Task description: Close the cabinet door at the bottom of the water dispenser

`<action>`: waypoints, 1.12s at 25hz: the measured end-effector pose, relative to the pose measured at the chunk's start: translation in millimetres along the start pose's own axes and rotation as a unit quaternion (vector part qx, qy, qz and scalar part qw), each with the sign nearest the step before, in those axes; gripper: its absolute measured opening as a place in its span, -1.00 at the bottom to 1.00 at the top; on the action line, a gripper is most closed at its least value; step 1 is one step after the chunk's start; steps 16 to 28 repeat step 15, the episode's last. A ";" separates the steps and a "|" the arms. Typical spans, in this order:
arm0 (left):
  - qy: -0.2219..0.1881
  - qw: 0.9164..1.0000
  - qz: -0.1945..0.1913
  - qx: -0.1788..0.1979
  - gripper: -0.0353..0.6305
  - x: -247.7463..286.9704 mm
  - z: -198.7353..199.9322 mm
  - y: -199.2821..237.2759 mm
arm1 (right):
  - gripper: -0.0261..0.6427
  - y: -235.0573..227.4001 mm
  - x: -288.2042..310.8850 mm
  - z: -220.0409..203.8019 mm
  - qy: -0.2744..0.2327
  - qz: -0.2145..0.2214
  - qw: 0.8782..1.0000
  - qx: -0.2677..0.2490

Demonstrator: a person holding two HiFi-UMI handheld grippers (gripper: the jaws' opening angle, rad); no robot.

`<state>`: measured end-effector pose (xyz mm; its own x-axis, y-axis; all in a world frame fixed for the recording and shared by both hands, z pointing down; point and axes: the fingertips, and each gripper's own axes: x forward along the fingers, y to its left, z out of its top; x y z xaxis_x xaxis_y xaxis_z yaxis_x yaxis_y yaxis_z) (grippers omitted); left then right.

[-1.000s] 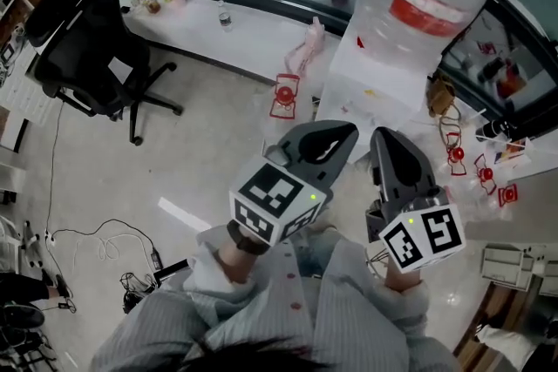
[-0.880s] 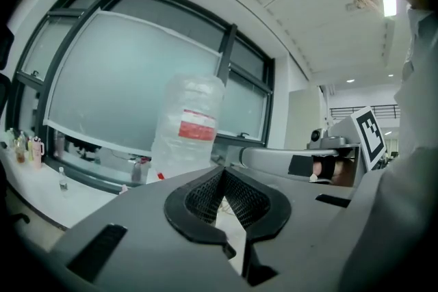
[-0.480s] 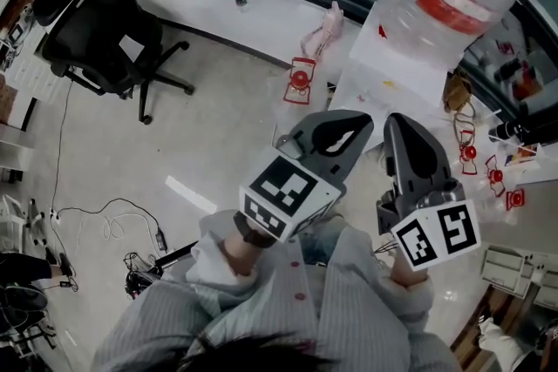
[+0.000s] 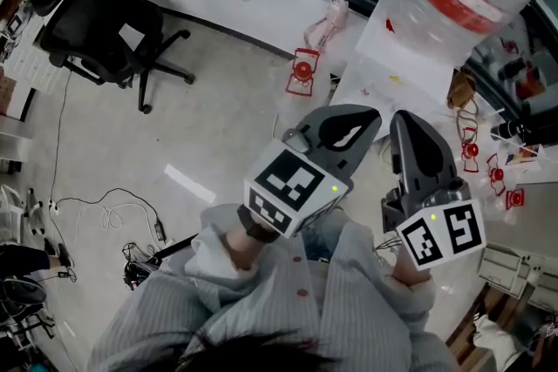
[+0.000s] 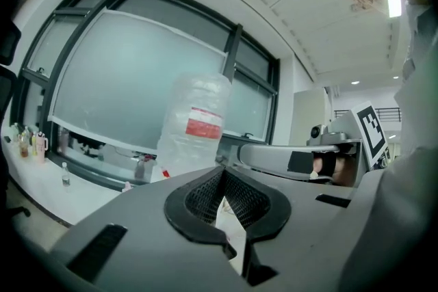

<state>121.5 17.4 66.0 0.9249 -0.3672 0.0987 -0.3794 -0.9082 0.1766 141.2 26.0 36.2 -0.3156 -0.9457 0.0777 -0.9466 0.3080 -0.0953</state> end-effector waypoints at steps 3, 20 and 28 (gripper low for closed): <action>-0.005 1.000 -0.008 -0.014 -0.86 -1.6 4.9 2.4 | -0.88 2.3 0.9 -1.8 0.003 0.004 1.000 0.003; 0.014 0.998 -0.062 0.024 -0.86 -6.8 15.5 2.0 | -0.88 9.4 -3.0 1.2 0.005 0.015 1.000 -0.008; 0.014 0.998 -0.062 0.024 -0.86 -6.8 15.5 2.0 | -0.88 9.4 -3.0 1.2 0.005 0.015 1.000 -0.008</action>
